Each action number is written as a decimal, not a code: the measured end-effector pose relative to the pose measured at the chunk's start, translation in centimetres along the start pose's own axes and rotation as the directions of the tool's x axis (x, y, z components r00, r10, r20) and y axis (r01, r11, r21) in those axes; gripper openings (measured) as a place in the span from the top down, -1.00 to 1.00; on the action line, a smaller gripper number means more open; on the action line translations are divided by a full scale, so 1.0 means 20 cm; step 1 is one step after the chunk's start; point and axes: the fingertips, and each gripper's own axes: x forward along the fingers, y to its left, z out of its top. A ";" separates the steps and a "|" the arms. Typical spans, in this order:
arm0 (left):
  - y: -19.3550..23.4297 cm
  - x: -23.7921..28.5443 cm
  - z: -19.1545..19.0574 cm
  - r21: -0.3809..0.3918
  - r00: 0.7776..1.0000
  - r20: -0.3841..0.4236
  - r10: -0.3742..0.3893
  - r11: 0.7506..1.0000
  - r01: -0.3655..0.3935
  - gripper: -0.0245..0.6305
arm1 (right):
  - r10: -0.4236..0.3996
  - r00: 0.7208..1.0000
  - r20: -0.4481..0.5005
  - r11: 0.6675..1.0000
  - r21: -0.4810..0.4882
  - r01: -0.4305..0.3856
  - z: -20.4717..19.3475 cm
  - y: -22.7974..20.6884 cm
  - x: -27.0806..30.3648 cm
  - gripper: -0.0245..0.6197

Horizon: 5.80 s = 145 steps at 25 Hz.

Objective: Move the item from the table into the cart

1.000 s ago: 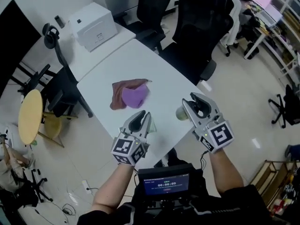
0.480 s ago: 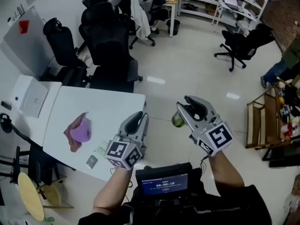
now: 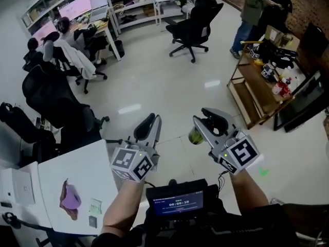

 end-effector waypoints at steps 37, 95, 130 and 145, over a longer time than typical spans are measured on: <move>-5.35 2.03 -1.31 -0.164 -0.162 -0.226 -0.961 -0.126 0.978 0.85 | -0.987 -0.162 0.025 -0.164 -0.142 0.976 0.04 -1.75 -5.00 0.63; -9.55 -2.87 -1.43 -0.120 -0.797 -0.174 -0.578 -0.791 0.600 0.85 | -0.667 -0.745 -0.028 -0.720 -0.234 0.653 1.45 2.38 -9.31 0.69; -10.79 -3.48 -2.56 -0.143 -0.579 -0.488 -0.653 -0.594 0.792 0.85 | -0.613 -0.759 -0.217 -0.712 -0.264 0.651 0.69 2.77 -11.36 0.70; -10.84 -3.52 -2.74 -0.156 -0.594 -0.514 -0.619 -0.614 0.774 0.85 | -0.617 -0.755 -0.223 -0.662 -0.372 0.651 0.47 2.72 -11.50 0.70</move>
